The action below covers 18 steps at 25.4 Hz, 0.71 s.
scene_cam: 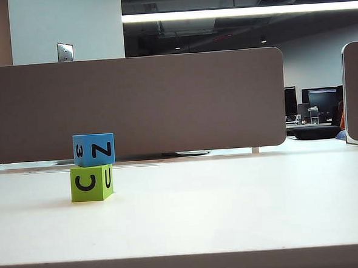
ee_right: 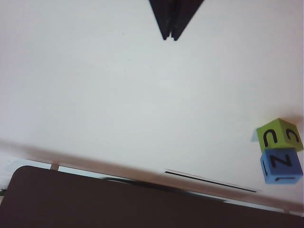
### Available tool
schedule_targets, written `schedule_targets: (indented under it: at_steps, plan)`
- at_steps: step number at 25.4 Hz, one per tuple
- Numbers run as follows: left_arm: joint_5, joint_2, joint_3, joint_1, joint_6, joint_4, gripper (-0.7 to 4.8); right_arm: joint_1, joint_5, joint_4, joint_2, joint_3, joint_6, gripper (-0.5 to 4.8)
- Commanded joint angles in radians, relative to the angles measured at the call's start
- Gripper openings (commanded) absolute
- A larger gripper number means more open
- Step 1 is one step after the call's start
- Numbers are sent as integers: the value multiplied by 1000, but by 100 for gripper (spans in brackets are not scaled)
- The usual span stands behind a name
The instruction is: Stack the letter block on the right onto the letter block on the left.
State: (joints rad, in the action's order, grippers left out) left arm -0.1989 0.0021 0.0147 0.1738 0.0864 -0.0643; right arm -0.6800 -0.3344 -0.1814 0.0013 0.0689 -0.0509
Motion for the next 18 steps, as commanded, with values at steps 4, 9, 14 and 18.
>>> schedule_targets:
  at_steps: [4,9,14,18]
  plan:
    - [48,1,5,0,-27,12,-5,4,42,71,4,-67,-7,-1]
    - [47,1,-8,0,-122,5,-6,15,-40,80,5,-67,-92,-1]
    - [50,1,-8,0,-137,4,-6,104,11,80,6,-67,-83,-1]
    - [72,1,-8,0,-139,3,-5,213,72,85,6,-67,-61,-1]
